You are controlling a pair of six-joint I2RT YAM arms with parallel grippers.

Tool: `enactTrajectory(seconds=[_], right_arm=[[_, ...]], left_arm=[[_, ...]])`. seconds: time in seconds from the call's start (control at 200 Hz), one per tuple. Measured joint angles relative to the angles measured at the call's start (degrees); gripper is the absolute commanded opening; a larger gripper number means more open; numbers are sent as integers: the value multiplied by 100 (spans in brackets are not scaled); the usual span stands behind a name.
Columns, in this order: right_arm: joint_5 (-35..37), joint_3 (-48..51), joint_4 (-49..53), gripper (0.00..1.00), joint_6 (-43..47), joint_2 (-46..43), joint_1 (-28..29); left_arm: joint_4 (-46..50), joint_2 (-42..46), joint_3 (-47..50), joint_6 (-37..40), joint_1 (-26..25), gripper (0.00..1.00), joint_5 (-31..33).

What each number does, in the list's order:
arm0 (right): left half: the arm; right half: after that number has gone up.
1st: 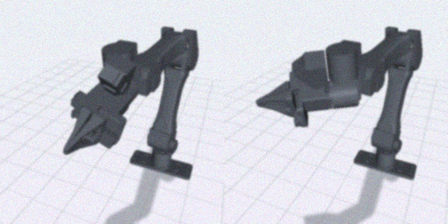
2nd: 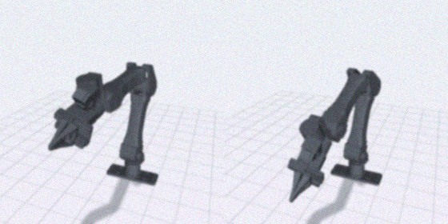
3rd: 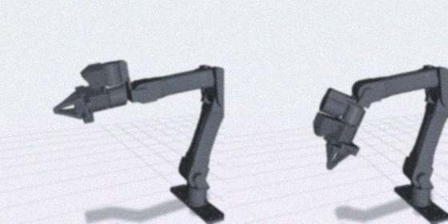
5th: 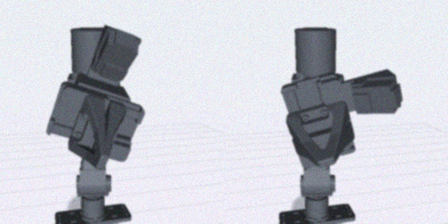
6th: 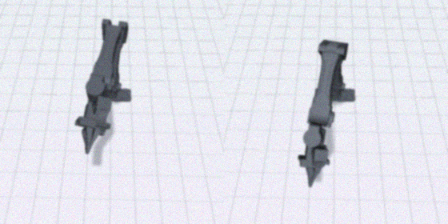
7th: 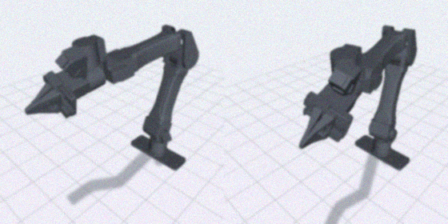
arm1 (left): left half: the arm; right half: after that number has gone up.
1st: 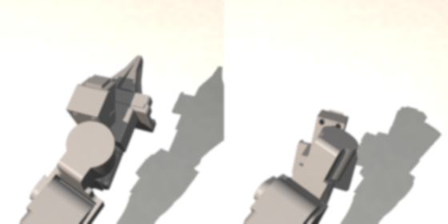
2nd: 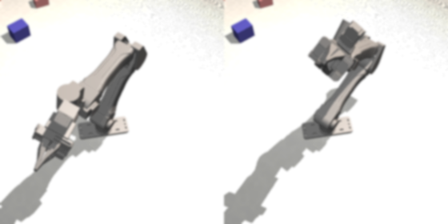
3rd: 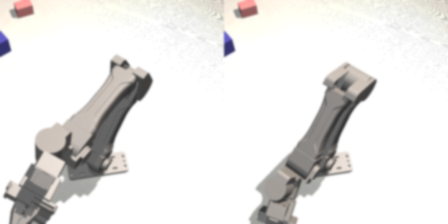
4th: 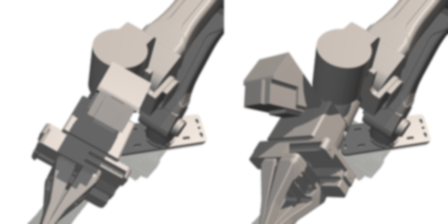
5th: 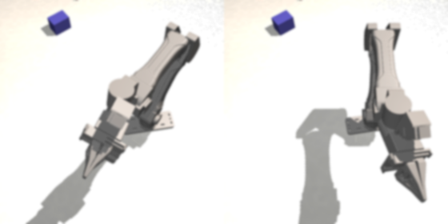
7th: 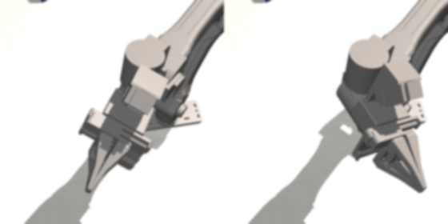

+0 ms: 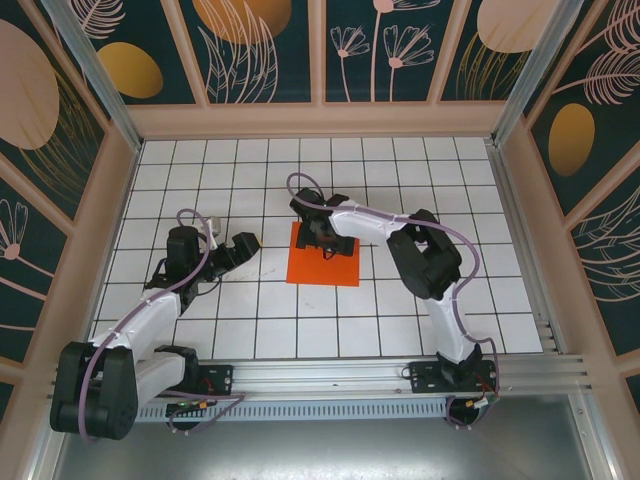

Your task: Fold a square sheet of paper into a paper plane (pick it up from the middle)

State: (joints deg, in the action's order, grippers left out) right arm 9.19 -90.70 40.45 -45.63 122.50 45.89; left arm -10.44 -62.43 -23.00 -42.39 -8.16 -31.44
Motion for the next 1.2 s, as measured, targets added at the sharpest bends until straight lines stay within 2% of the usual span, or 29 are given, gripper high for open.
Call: enactTrajectory(seconds=[0.49,0.856,1.196], right_arm=[[214,-310,354,99,369,48,175],[131,236,-61,99,203,-63,173],[146,299,-127,95,205,-96,175]], left_arm=[[0,-24,0,39,0,99,-4],[-4,-111,-4,37,0,99,-98],[-57,-330,-4,26,-13,99,-413]])
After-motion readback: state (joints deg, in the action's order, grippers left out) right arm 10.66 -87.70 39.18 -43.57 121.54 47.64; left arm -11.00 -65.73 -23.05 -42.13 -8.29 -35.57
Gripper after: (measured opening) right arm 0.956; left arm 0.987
